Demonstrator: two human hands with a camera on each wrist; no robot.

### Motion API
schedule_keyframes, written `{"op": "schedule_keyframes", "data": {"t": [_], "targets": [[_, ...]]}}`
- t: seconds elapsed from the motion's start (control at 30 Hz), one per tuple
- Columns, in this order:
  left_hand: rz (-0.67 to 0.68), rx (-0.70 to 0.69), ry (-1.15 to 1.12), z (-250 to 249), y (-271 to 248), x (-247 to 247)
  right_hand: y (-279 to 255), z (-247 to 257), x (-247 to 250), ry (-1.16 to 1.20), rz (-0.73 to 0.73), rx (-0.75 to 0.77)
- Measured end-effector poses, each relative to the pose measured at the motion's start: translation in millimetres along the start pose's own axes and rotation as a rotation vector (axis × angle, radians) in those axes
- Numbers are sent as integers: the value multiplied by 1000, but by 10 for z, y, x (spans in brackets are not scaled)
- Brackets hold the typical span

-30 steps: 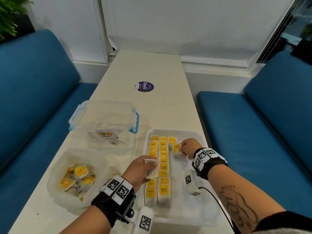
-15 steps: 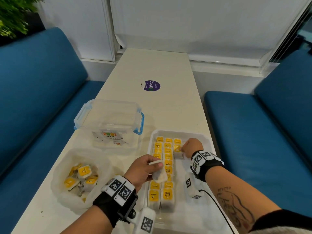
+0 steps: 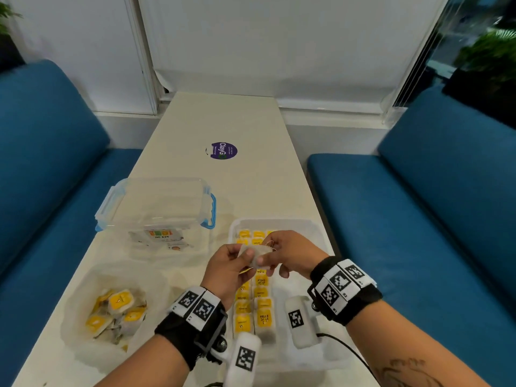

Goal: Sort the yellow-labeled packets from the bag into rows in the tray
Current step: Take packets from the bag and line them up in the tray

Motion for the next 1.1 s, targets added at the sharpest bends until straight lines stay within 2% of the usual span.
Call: {"op": "schedule_keyframes", "data": {"t": [0.07,0.13,0.23,0.33,0.43,0.5,0.6,0.67,0.77,0.83,0.9,1.0,1.1], "targets": [[18,25,-39,27,-21,-18,-37,16,16,-10,-85,30],[41,101,-63,71,-54,-40,-75,66,77,-122,-126,74],[122,280,-101,166,-91,-70,-123,191,158,-294,-117,189],[174,319,-50,211,-132,-92,-164,304,163,-329,-58,297],[207,250,-12,183,-171,-120,-191,354,133,-363,-7,295],[215,197,-7,143,-182,-132,-187,353,126,-381,-39,268],[167,113,27,85,-166,-109,-192,262,153,-113,-197,158],[132,49,64,63,-157,-81,-214,208,101,-11,-213,103],[97,-13,160,52,-164,-69,-240,182,41,-181,-192,105],[65,-28,206,60,-155,-57,-233,178,107,-249,-306,131],[10,-49,249,62,-131,-9,-241,176,194,-218,-393,144],[-110,-152,400,44,-73,130,-231,124,279,-236,-352,78],[-254,-265,766,25,-25,264,-191,48,353,-218,-240,12]]}}
Point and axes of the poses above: each hand's wrist, its own y-axis towards the middle knuckle, its own x-axis out of the back of the hand, z = x × y, the point moved 5 cm from there along y, towards the middle knuckle, and after that the axes turned 13 degrees about x, right-handed, at the moved point
